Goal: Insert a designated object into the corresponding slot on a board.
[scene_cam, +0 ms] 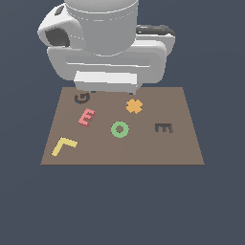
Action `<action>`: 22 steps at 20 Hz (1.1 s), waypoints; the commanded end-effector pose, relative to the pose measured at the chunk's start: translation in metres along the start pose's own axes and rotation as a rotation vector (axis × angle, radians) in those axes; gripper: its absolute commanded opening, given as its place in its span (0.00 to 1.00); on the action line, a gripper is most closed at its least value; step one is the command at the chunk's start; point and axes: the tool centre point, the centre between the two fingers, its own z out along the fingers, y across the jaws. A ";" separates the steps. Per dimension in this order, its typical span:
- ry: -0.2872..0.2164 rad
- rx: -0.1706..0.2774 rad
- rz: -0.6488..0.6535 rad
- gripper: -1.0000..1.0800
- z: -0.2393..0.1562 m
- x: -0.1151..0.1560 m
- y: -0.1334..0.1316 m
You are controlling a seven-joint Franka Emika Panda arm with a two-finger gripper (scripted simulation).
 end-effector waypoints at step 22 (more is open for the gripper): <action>-0.008 -0.011 0.282 0.96 0.114 0.001 0.088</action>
